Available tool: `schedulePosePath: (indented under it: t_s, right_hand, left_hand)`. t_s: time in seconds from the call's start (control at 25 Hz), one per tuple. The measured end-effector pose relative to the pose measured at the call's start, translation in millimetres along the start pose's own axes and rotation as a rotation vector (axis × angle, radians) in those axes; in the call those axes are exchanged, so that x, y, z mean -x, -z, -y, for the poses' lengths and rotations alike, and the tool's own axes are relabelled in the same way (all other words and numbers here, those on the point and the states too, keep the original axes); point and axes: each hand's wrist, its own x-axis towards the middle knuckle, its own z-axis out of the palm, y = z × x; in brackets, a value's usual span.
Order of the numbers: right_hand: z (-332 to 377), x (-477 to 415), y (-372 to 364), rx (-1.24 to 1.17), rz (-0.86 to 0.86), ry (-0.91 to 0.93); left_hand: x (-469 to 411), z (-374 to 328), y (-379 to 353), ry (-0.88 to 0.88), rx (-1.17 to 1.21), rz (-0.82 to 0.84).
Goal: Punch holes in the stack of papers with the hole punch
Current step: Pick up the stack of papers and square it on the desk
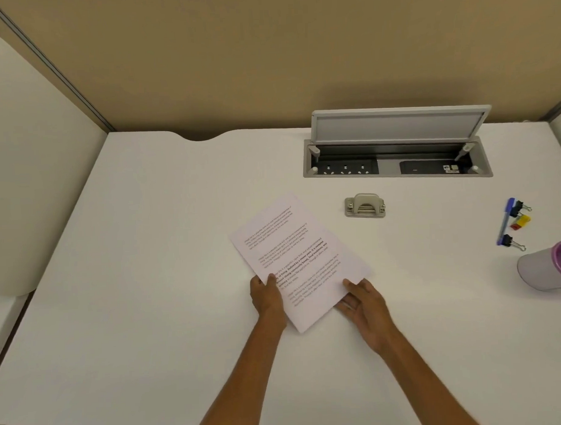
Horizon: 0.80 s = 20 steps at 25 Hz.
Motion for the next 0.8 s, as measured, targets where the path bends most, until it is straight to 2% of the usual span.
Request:
schedulePosePath:
  t_s: [0.2,0.28,0.36,0.52,0.64,0.72,0.8]
  right_hand:
    - [-16.5,1.7,-3.0,0.131,-0.188,0.122]
    - [-1.0,1.1,20.3,0.244,-0.200,0.104]
    - [20.3,0.9,44.9,0.347,-0.174,0.087]
    - [52.2,-4.1,74.0,0.502,-0.126,0.061]
    - [63.0,-6.4,77.9,0.578,-0.097,0.049]
    - [63.7,-2.9,74.1,0.613,-0.146,0.083]
    - [58.2,0.4,68.3,0.628,-0.257,0.169]
  left_hand:
    - [23.6,17.7,-6.3,0.066,0.163,0.030]
    - [8.3,6.1,8.4,0.069,0.226,0.050]
    - [-7.3,-11.0,23.9,0.060,0.192,0.142]
    - [-16.1,-39.2,36.2,-0.015,-0.114,0.316]
    - [-14.1,-40.8,29.8,-0.260,-0.475,0.398]
    - [-12.6,-35.5,22.3,-0.370,-0.637,0.460]
    - [-11.3,-27.8,17.2,-0.454,-0.724,0.424]
